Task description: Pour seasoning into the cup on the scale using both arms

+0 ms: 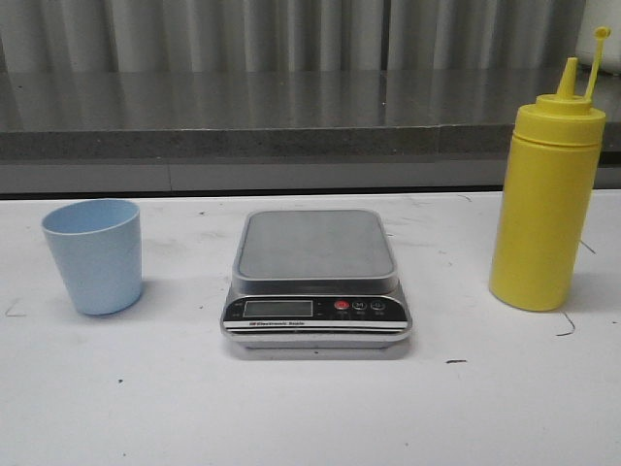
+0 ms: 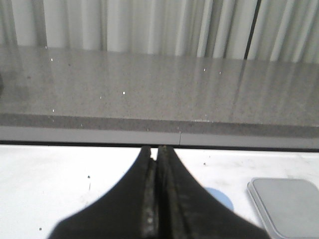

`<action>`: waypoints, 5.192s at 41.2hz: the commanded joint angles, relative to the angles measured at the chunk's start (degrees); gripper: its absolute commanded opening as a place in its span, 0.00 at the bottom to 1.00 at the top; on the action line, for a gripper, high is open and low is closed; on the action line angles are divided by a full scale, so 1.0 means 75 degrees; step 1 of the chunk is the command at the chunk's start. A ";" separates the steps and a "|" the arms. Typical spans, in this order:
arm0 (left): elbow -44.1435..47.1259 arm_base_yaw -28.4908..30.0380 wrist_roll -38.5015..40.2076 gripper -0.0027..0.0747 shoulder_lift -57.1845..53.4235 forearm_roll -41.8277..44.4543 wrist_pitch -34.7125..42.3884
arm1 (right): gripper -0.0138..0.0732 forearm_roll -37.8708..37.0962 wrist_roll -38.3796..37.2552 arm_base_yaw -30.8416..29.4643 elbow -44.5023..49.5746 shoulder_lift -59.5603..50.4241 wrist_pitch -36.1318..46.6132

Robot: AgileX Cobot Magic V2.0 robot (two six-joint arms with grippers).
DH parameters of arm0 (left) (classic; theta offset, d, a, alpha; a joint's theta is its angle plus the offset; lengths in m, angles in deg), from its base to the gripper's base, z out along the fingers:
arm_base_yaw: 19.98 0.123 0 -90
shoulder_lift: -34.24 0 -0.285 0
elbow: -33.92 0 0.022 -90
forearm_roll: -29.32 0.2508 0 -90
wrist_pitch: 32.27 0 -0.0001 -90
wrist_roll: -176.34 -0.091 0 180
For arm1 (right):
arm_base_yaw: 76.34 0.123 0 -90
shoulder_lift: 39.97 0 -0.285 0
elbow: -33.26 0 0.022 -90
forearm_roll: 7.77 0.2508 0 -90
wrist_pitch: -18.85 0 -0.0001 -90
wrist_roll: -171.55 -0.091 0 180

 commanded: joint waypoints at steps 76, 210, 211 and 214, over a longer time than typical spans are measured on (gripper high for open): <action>-0.4606 -0.1334 0.0053 0.60 0.9978 -0.0220 -0.1624 | 0.75 0.0038 0.0422 -0.0046 0.0128 0.2468 -0.0713; -0.1556 -0.2515 -0.0159 0.44 0.4072 -0.0130 -0.0995 | 0.75 0.0038 0.0422 -0.0046 0.0128 0.2468 -0.0713; -0.1479 -0.2515 -0.0159 0.44 0.3925 -0.0130 -0.0994 | 0.75 0.0038 0.0422 -0.0046 0.0128 0.2468 -0.0713; -0.1128 -0.2515 -0.0159 0.44 0.3394 -0.0130 -0.1009 | 0.75 0.0038 0.0422 -0.0046 0.0128 0.2468 -0.0713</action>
